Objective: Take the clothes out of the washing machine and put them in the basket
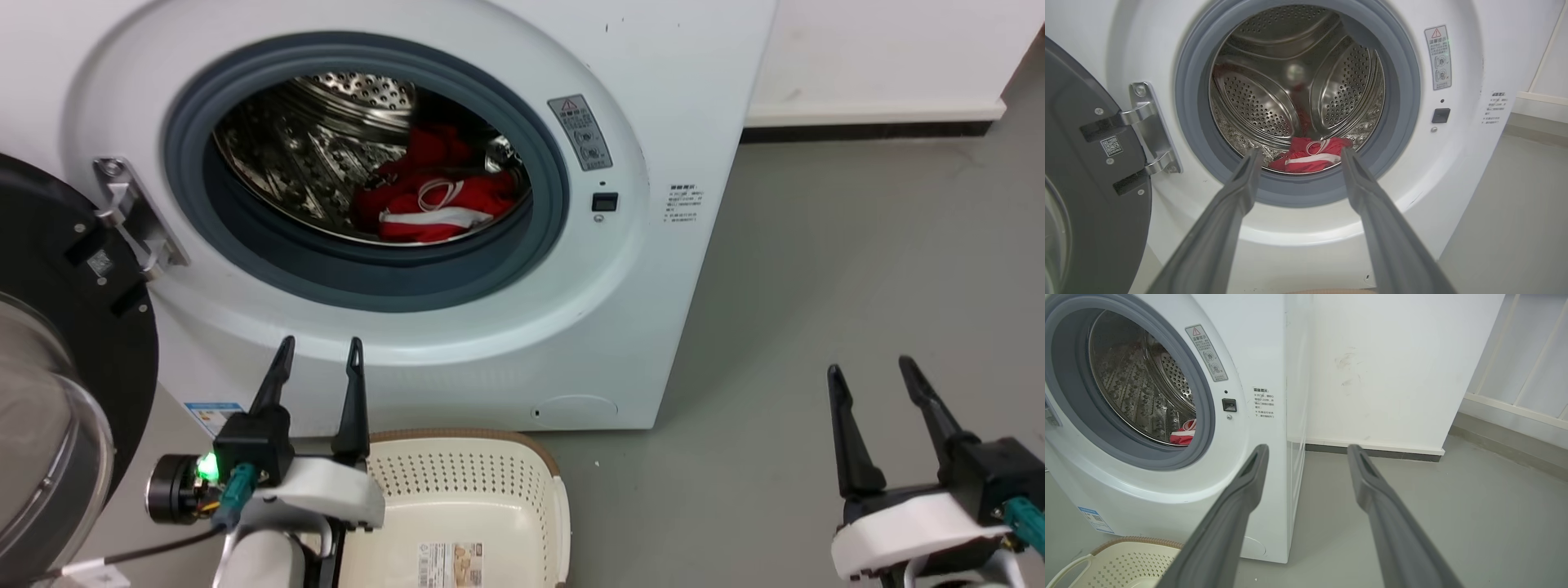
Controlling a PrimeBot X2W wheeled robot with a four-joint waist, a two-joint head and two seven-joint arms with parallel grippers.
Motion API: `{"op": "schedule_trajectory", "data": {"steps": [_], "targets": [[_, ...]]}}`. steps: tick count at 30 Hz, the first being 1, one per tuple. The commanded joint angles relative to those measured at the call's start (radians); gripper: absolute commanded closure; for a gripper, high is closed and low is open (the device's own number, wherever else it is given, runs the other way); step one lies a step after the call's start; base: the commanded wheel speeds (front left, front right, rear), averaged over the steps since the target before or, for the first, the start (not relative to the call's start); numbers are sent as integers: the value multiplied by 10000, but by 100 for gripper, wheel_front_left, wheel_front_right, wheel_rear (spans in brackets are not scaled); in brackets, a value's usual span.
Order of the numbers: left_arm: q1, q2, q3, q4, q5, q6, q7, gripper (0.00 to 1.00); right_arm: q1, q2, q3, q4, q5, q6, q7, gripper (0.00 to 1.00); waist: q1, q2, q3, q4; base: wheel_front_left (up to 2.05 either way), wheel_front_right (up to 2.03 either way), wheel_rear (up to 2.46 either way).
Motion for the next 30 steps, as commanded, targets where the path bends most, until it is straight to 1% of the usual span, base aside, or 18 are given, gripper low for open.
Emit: {"op": "schedule_trajectory", "data": {"steps": [1, 8, 13, 16, 21, 30], "targets": [[-273, 6, 38, 109, -57, 32, -27, 0, -264, 16, 47, -103, -66, -7, 31, 0, 0, 0, 276, -105, 0, 0, 0], [-1388, 20, 405, 749, -400, -4, -27, 0, -741, 18, 387, -352, -113, -7, 100, 0, 0, 0, 1134, -586, 0, 0, 0], [-2692, 358, 683, 1691, -587, -133, -27, 0, -1194, 18, 701, -567, -93, -7, 75, 0, 0, 0, 2000, -1110, 0, 0, 0], [-3601, 625, 808, 2375, -672, -158, 67, 0, -1457, 21, 888, -679, 23, -7, 9, 0, 0, 0, 2548, -1445, 0, 0, 0], [-5164, 1236, 862, 3514, -703, -330, 477, 0, -1884, 22, 1153, -769, 194, -7, -129, 0, 0, 0, 3412, -1935, 0, 0, 0], [-7695, 2287, 655, 5334, -572, -611, 1380, 0, -2535, 22, 1637, -504, 642, -7, -595, 0, 0, 0, 4728, -2851, 0, 0, 0]]}}
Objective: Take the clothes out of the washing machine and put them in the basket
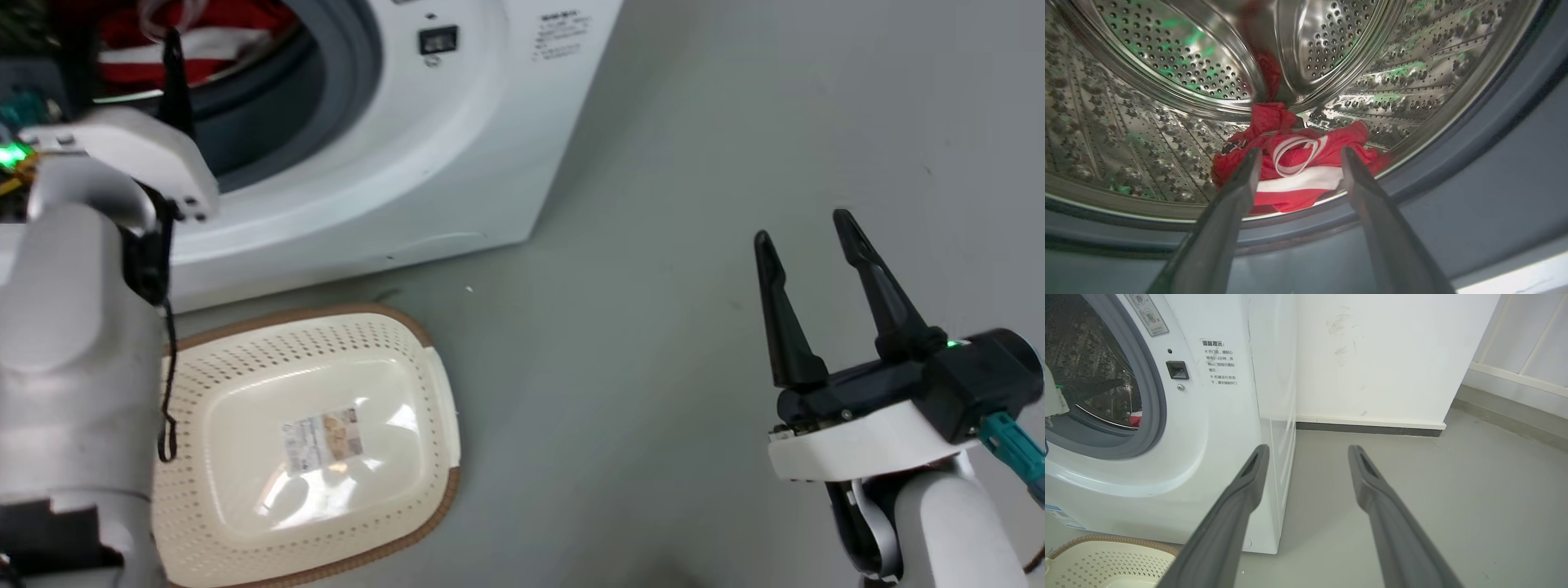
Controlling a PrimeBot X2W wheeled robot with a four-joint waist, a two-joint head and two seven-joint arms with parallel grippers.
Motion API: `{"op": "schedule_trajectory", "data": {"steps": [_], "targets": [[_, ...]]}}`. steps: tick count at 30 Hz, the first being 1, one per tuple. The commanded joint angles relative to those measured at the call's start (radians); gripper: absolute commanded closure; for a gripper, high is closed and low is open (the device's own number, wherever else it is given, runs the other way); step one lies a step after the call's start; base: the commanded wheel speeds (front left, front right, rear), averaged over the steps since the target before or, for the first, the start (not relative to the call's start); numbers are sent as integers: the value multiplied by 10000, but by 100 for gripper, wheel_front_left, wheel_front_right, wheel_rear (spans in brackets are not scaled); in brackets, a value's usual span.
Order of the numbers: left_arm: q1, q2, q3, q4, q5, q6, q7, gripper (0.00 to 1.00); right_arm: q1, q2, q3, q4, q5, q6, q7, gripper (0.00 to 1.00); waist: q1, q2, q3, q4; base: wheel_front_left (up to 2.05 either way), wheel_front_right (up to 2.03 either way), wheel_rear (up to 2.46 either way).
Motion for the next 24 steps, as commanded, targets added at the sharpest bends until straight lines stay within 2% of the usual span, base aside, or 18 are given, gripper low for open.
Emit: {"op": "schedule_trajectory", "data": {"steps": [1, 5, 11, 20, 24], "targets": [[-411, 227, -38, 297, 55, -50, 134, 0, -228, 29, 119, 102, 108, -7, -143, 0, -2, -1, 625, -591, 0, 0, 0], [-1131, 611, -70, 909, 77, -98, 478, 0, -395, 29, 334, 318, 271, -7, -328, 0, -2, -1, 914, -898, 0, 0, 0], [-2569, 1411, -200, 1966, 77, -268, 1600, 0, -648, 27, 745, 685, 623, -7, -646, 0, -2, -1, 1470, -1448, 0, 0, 0], [-4322, 2600, -441, 2689, 13, -418, 3844, 0, -935, 33, 1287, 1048, 1165, -7, -977, 0, -2, -1, 2206, -2134, 0, 0, 0], [-4930, 2813, -639, 2788, -9, -468, 5138, 0, -998, 32, 1531, 1195, 1358, -7, -1063, 0, -2, -1, 2512, -2332, 0, 0, 0]]}}
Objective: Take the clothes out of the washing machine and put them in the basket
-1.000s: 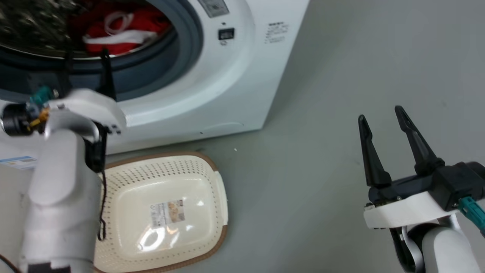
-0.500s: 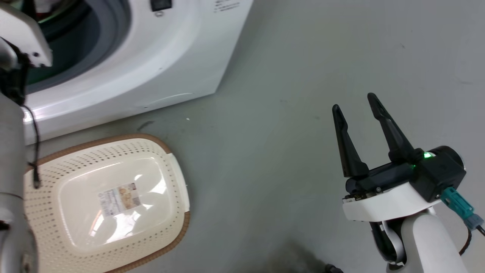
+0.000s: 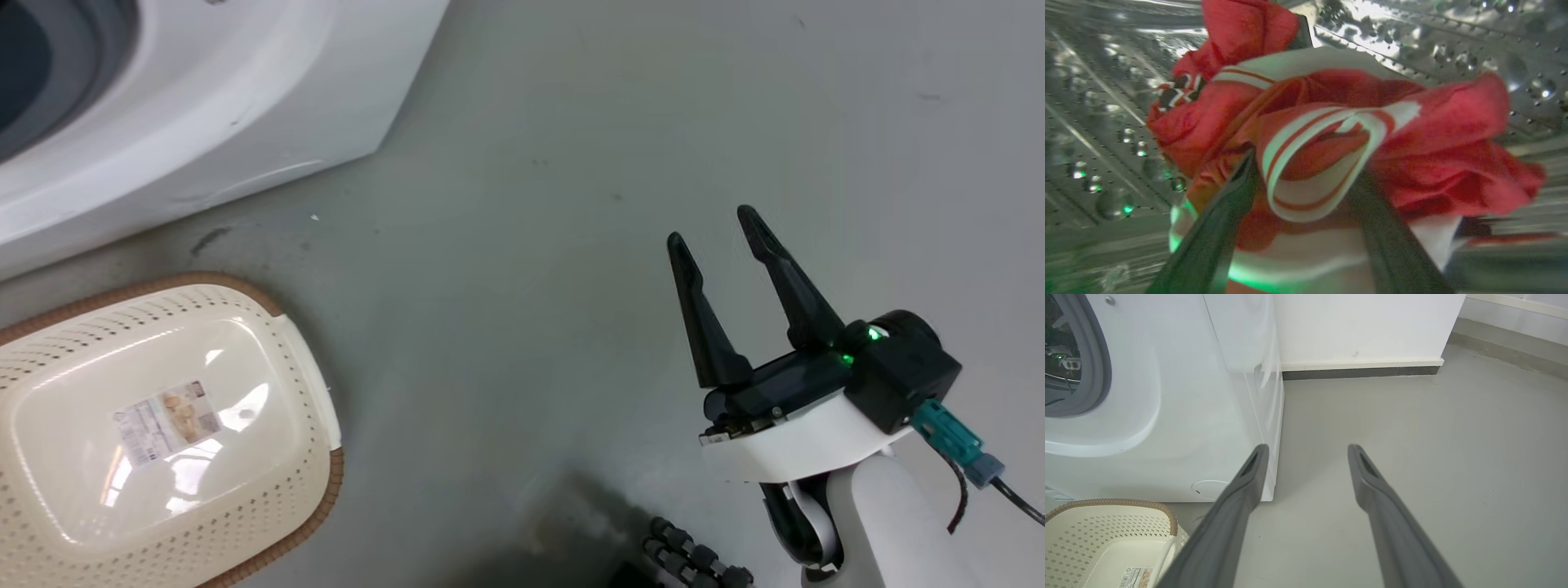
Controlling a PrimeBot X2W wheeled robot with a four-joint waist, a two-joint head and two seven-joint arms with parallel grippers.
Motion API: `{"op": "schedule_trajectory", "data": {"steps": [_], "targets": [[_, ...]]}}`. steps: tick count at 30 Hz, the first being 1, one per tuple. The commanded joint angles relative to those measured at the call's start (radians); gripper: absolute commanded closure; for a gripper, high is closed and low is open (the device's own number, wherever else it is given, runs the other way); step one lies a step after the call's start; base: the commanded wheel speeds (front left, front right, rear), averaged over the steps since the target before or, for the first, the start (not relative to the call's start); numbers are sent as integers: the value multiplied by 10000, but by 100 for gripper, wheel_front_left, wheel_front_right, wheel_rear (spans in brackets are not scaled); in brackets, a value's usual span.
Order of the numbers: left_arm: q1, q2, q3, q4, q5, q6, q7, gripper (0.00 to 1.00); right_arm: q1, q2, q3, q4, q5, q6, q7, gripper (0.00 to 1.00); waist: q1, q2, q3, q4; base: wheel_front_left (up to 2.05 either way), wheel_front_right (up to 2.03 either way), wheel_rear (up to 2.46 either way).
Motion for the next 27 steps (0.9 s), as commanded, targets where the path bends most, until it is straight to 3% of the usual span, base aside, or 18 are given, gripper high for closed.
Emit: {"op": "schedule_trajectory", "data": {"steps": [1, 7, 8, 9, 18, 27], "targets": [[-165, 79, -52, 21, -13, -36, 246, 0, -202, 30, 21, 29, 21, -8, -84, 0, -1, 0, 186, -157, 0, 0, 0], [-609, 441, -185, -176, -103, -18, 2160, 3, -279, 30, 250, 120, 245, -8, -144, 0, -1, 0, 430, -326, 0, 0, 0], [-588, 479, -193, -229, -117, -9, 2374, 59, -305, 30, 283, 131, 265, -7, -155, 0, -1, 0, 449, -341, 0, 0, 0], [-551, 511, -165, -286, -179, -4, 2559, 100, -325, 30, 313, 145, 319, -7, -158, 0, -1, 0, 463, -353, 0, 0, 0], [374, 447, -4, -1633, -475, 396, 2830, 100, -461, 29, 240, 308, 204, -7, -187, 0, -1, 0, 305, -259, 0, 0, 0], [1983, 120, 295, -3186, -702, 1016, 607, 100, -258, 27, 72, 382, -1, -7, -180, 0, -1, 0, -558, -7, 0, 0, 0]]}}
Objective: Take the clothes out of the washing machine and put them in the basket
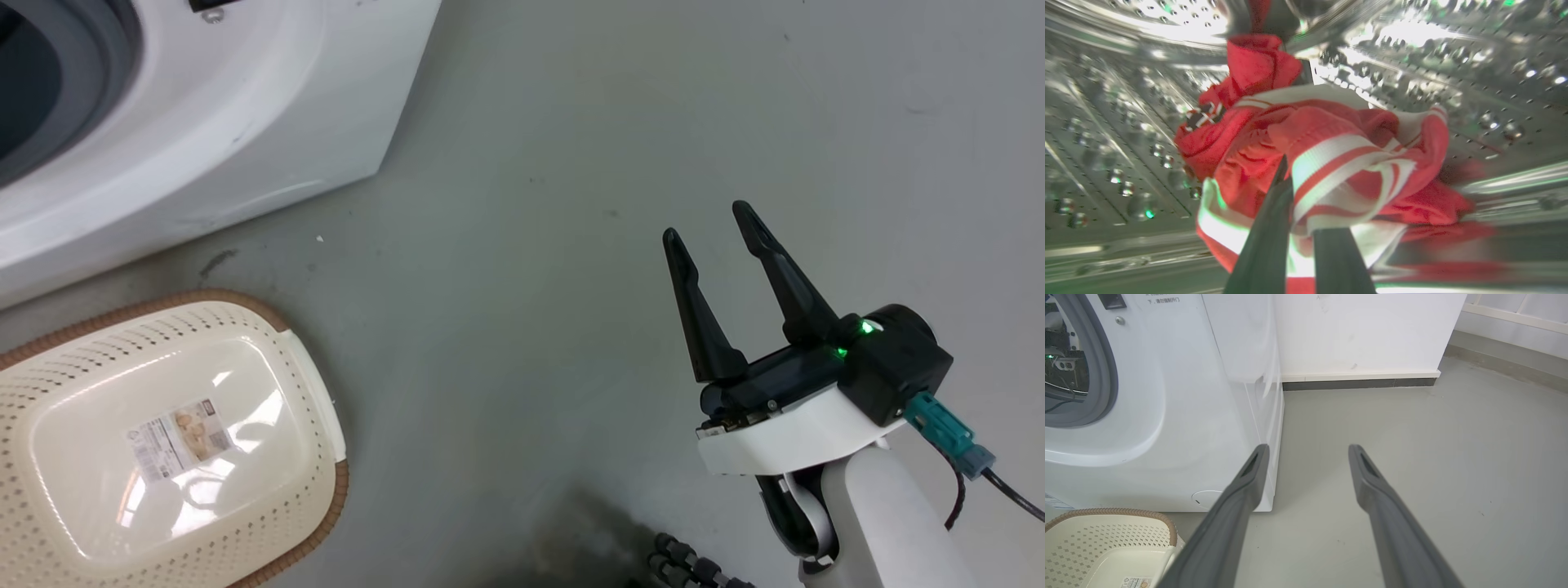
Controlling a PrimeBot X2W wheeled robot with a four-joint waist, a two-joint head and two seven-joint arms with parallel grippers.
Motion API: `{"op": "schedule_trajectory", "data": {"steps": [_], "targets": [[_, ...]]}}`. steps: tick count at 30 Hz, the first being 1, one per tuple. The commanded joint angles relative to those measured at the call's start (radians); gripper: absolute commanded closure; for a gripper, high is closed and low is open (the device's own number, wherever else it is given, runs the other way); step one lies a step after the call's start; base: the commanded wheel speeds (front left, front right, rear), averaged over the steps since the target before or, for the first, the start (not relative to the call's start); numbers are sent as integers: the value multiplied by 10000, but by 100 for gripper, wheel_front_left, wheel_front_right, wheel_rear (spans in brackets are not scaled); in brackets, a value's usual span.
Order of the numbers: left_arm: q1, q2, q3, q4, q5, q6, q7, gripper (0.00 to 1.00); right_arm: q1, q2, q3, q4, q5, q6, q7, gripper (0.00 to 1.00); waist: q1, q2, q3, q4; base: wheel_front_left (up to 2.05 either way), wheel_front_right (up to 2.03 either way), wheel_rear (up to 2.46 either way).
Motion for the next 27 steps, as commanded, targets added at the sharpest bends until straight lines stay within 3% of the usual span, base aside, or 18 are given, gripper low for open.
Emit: {"op": "schedule_trajectory", "data": {"steps": [1, 11, 15, 21, 27], "targets": [[325, -92, 64, -101, -59, 110, -397, 100, 31, 23, -39, 24, -73, -7, -21, 0, 0, 0, -354, 105, 0, 0, 0], [2521, -864, 493, 303, -516, 406, -3996, 100, 698, 20, -438, 70, -447, -7, 340, 0, 0, 0, -2075, 366, 0, 0, 0], [3287, -1276, 540, 775, -705, 321, -5146, 100, 1103, 20, -635, 23, -572, -7, 567, 0, 0, 0, -2834, 592, 0, 0, 0], [4100, -1813, 524, 1650, -948, 74, -6534, 100, 1718, 19, -833, -2, -737, -7, 874, 0, 0, 0, -4024, 1031, 0, 0, 0], [4730, -2270, 285, 2267, -918, -238, -7134, 100, 2323, 19, -1050, -145, -945, -7, 1248, 0, 0, 0, -5149, 1489, 0, 0, 0]]}}
